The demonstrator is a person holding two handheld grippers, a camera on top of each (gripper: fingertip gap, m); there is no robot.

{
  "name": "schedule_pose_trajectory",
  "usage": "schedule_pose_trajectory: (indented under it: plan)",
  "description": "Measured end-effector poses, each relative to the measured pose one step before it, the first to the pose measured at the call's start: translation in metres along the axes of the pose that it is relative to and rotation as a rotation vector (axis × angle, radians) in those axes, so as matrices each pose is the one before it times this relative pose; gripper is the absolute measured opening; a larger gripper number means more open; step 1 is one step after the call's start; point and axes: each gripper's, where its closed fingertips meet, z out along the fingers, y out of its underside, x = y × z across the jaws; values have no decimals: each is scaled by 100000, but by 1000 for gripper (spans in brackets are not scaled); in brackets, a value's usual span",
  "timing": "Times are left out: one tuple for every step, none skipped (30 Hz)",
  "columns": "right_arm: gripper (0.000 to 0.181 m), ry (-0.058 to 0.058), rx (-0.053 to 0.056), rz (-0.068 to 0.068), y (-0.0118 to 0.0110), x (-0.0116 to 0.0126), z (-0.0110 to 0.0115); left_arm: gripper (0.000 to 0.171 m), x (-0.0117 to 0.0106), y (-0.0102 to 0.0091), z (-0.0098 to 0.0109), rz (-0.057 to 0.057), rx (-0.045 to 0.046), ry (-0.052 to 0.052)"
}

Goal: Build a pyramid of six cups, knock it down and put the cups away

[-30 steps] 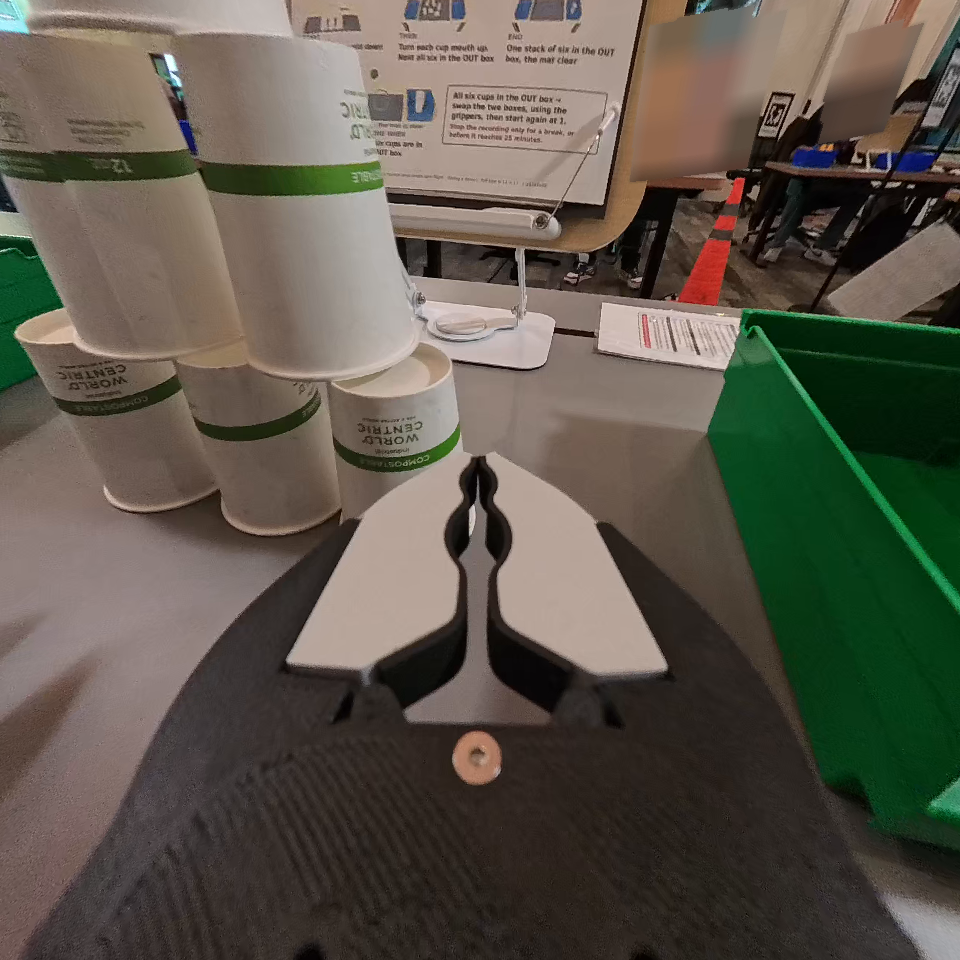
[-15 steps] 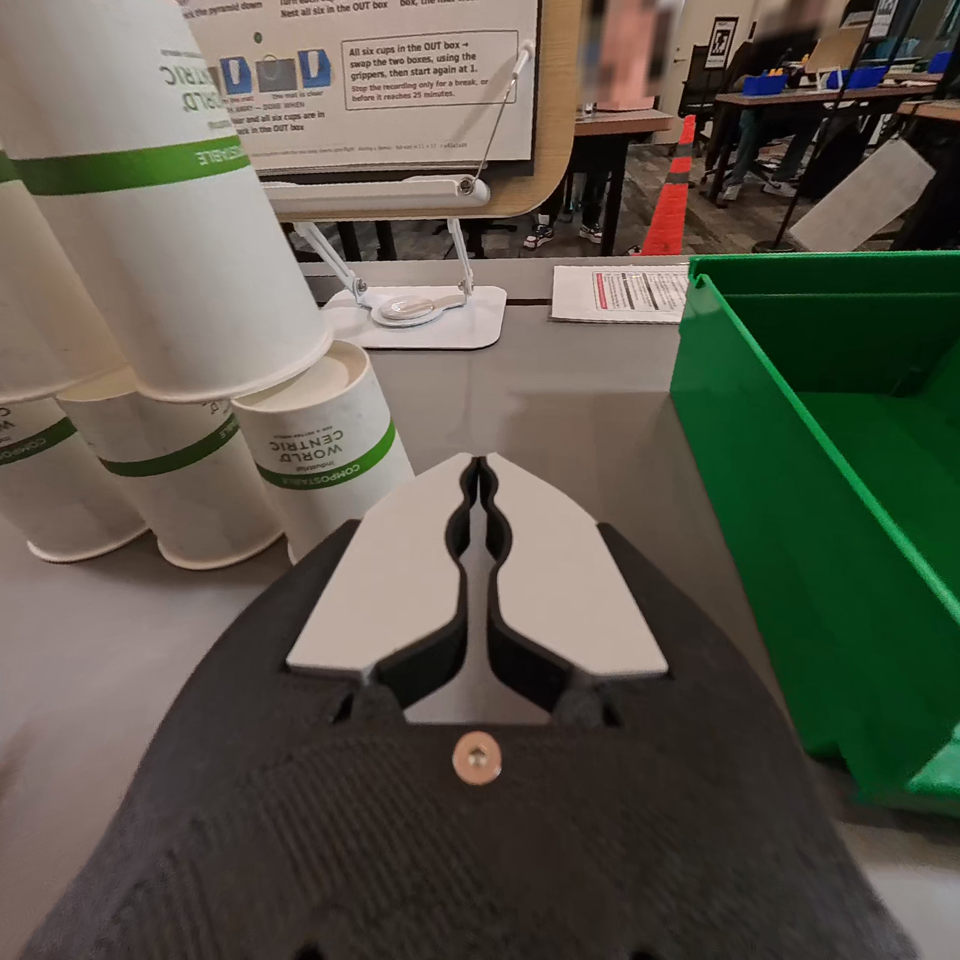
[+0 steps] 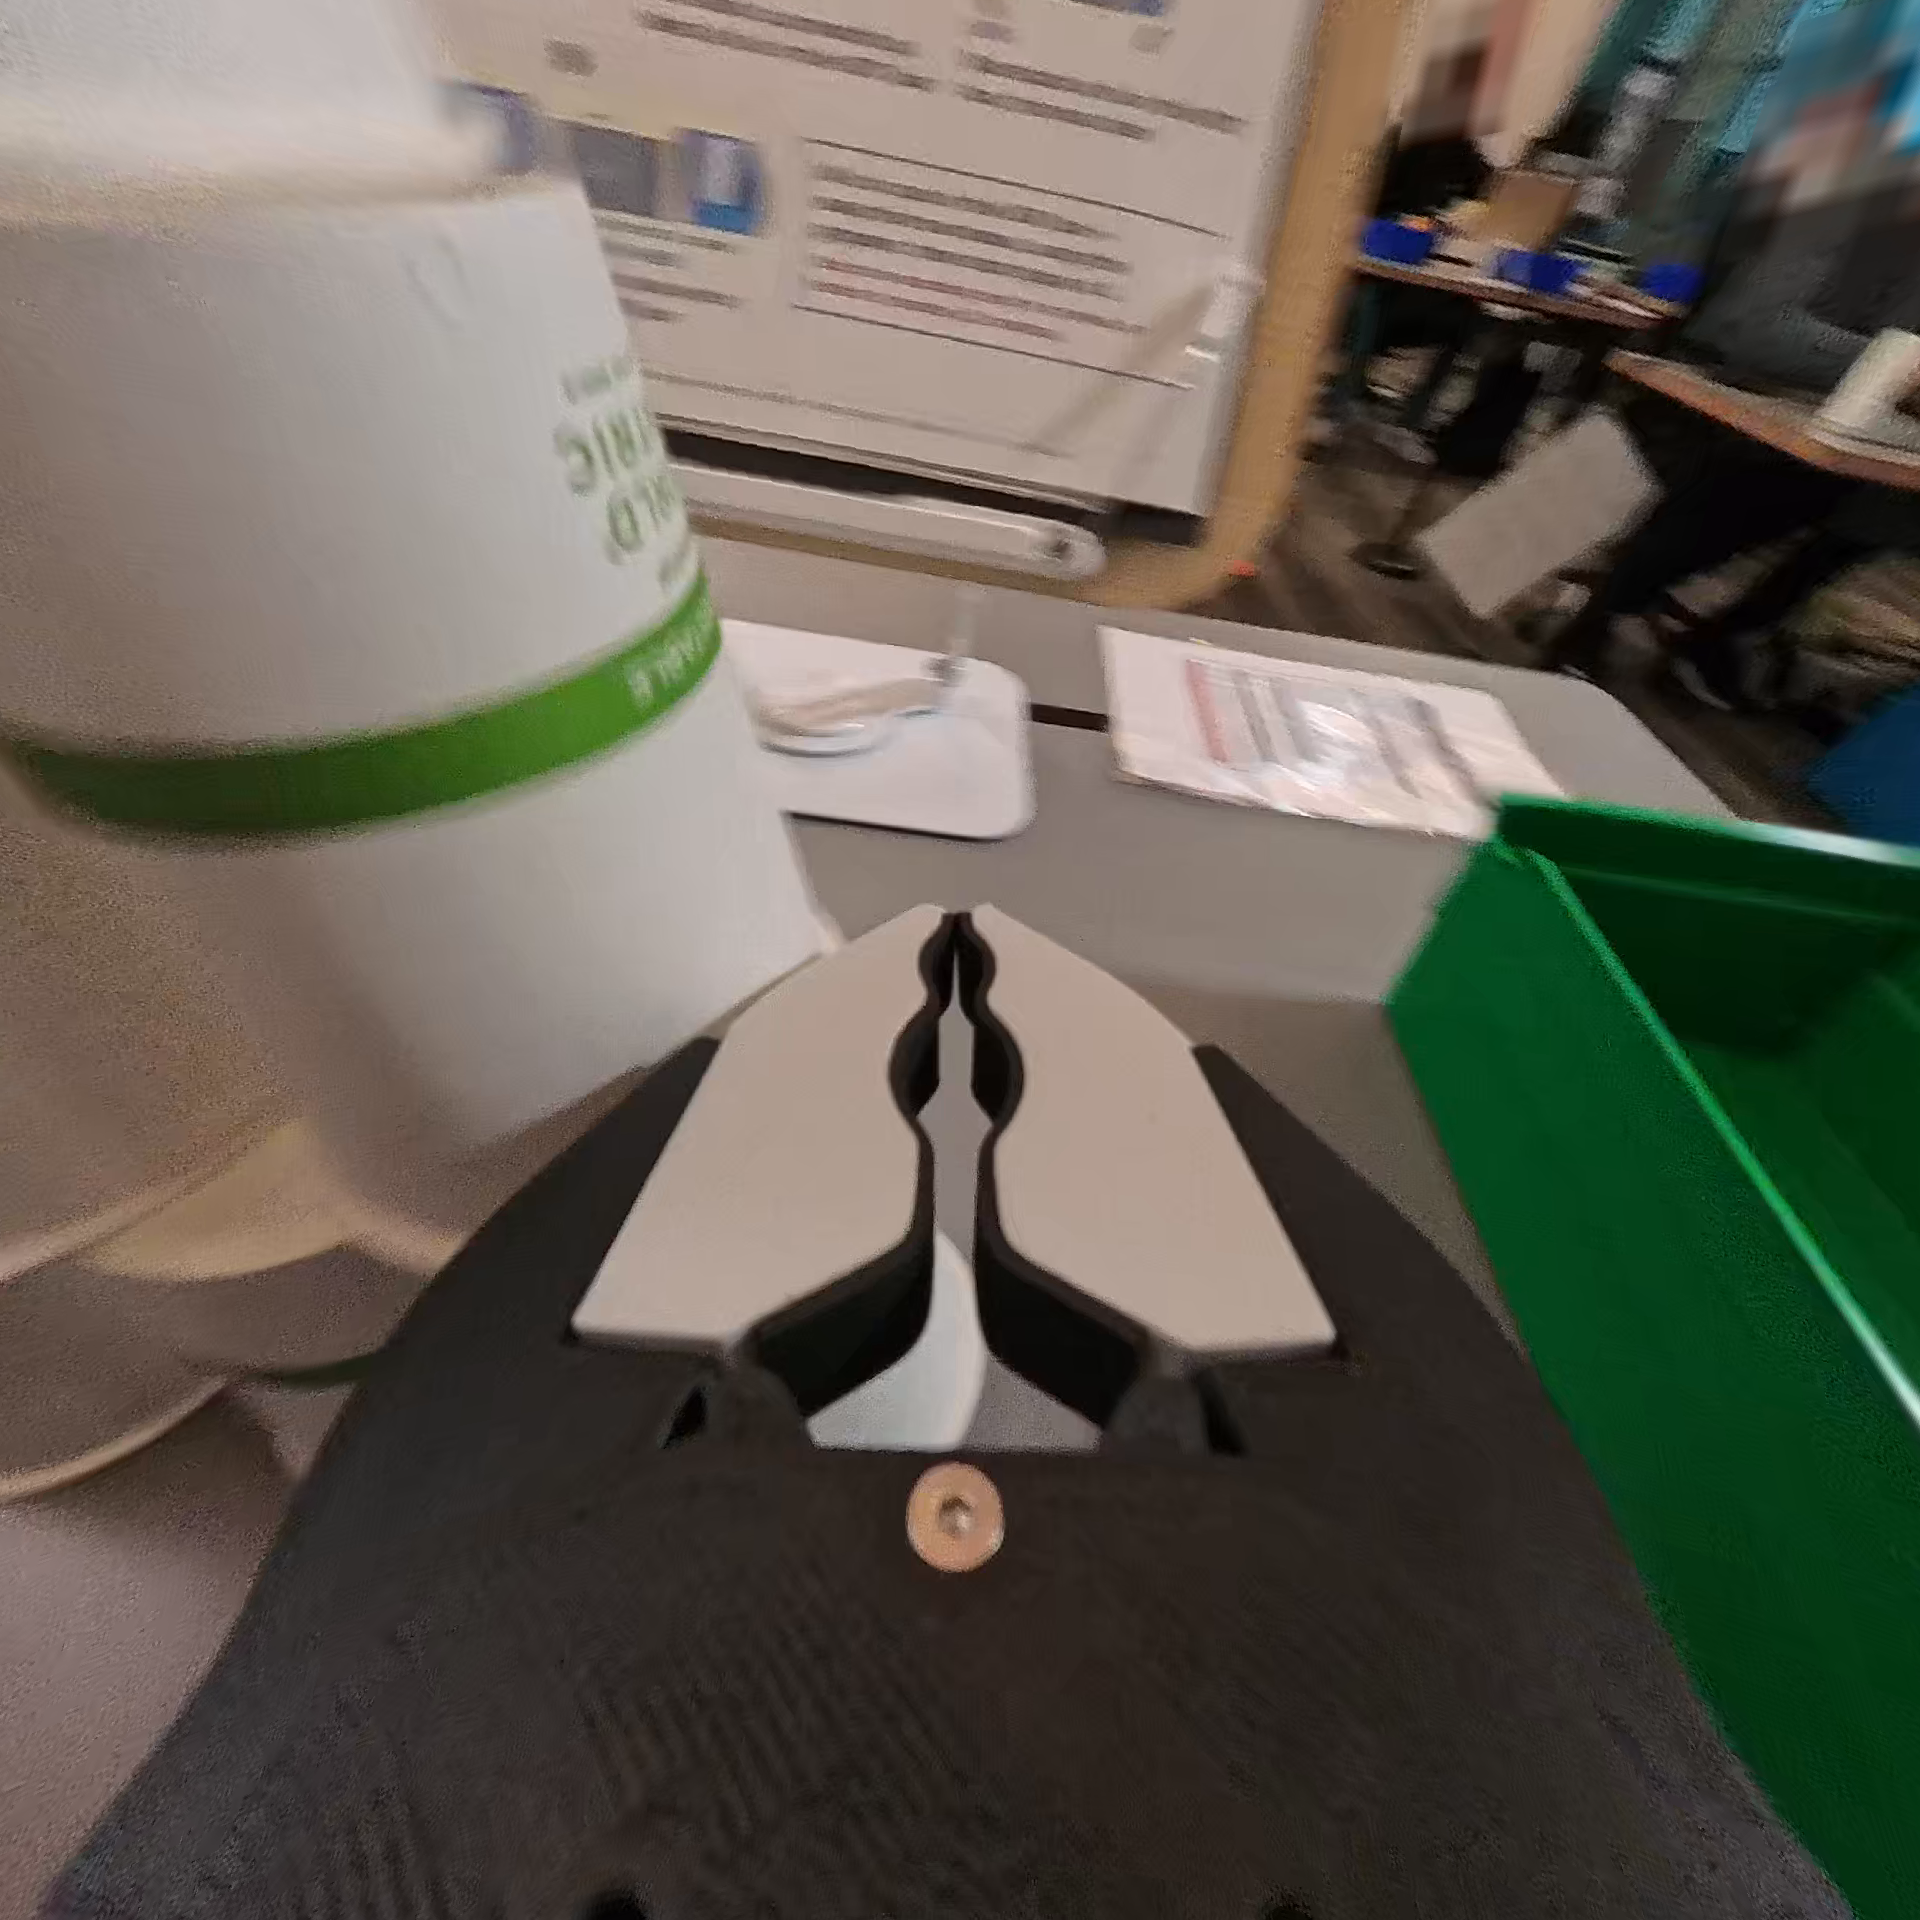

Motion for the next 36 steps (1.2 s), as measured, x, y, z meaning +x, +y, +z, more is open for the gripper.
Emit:
schedule_pose_trajectory:
  plan:
    - [0, -6170, 298, -4141, -707, -1980, 4, 32, -158, -286, -141, -251, 1388, -781]
    - [0, -4852, 1595, -5286, -847, -1791, -102, 31, -116, -306, -136, -56, 1468, -622]
    - [0, -4708, 2101, -6494, -863, -1727, -147, 31, -56, -315, -147, 198, 1435, -416]
    - [0, -3645, 1802, -6905, -755, -1482, -149, 31, -10, -285, -120, 514, 1208, -208]
    - [0, -4322, 1839, -6587, -634, -1429, -162, 31, 29, -242, -118, 851, 916, -74]
    - [0, -5793, 2144, -5416, -542, -1487, -224, 31, 23, -206, -116, 1082, 691, -177]
    - [0, -4274, 2223, -3156, -433, -1113, -247, 31, -35, -250, -144, 1217, 979, -644]
    - [0, -1666, 1721, -1208, -244, -563, -288, 31, -60, -327, -173, 1223, 1569, -853]
    - [0, -270, 644, 67, -27, -163, -327, 31, -78, -370, -179, 1141, 1821, -895]
    - [0, -88, 160, 1259, 104, 54, -375, 31, -108, -373, -165, 1113, 1752, -1006]
    - [0, -90, 284, 2464, 129, 232, -417, 31, -98, -326, -149, 1072, 1505, -900]
    - [0, -28, 345, 3091, 165, 382, -457, 31, -78, -210, -100, 889, 925, -578]
    - [0, -214, 400, 2940, 185, 456, -515, 31, -39, -95, -46, 535, 306, -239]
    - [0, -328, 732, 2482, 149, 516, -566, 31, -20, 15, -15, 60, -162, 21]
    - [0, 79, 1027, 2008, 128, 621, -610, 32, -2, 50, 11, -385, -316, 86]
    - [0, 507, 992, 1436, 129, 728, -638, 32, -26, 66, 14, -602, -246, -75]
    - [0, 573, 729, 755, 190, 768, -642, 32, -16, 58, 9, -555, -178, 16]
    - [0, 658, 637, 320, 223, 808, -664, 32, -14, 44, 10, -331, -196, 39]
    - [0, 640, 823, 129, 269, 819, -675, 32, -18, 23, 4, -172, -59, -96]
    - [1, 511, 1001, 70, 325, 794, -705, 32, -21, 12, 1, -131, -74, -49]
    - [1, 598, 1078, 209, 412, 794, -707, 32, -21, 38, 20, -177, -108, -75]
    - [2, 875, 1116, 511, 492, 817, -706, 32, -21, 96, 29, -367, -366, 4]
    - [2, 962, 1357, 986, 580, 813, -726, 32, -36, 118, 43, -586, -527, -25]
    - [2, 897, 1585, 1684, 658, 786, -687, 32, -66, 120, 46, -760, -452, -159]
    - [2, 591, 1497, 2377, 684, 718, -592, 32, -84, 92, 34, -817, -293, -204]
    - [3, -124, 522, 2884, 679, 621, -389, 33, -103, 34, 34, -869, -119, -328]
    - [4, -435, -981, 3556, 699, 583, -210, 33, -66, -4, 24, -729, -13, -141]
    - [5, 39, -1418, 4380, 575, 645, -74, 33, -62, 9, 12, -307, -104, -130]
    - [7, 335, -645, 5030, 338, 667, 33, 33, -102, -21, -22, -7, 62, -528]
    - [9, 1, 157, 5635, 160, 584, 88, 33, -65, -50, -29, -22, 116, -243]
    - [10, -919, 247, 5734, 138, 408, 87, 33, -20, -53, -33, 30, 176, 49]
    - [13, -1932, -202, 5069, 227, 219, 55, 33, -31, -24, -22, 97, 37, -22]
    - [16, -2290, -741, 4017, 306, 139, 45, 33, -55, 12, 7, -11, -111, -165]
    - [18, -1447, -912, 3052, 291, 190, 37, 33, -18, 35, 24, -236, -154, 74]
    - [18, -65, -639, 2403, 196, 333, 41, 33, 12, 89, 39, -437, -478, 363]
    - [18, 604, -133, 1995, 62, 360, 19, 33, 39, 125, 44, -484, -613, 377]
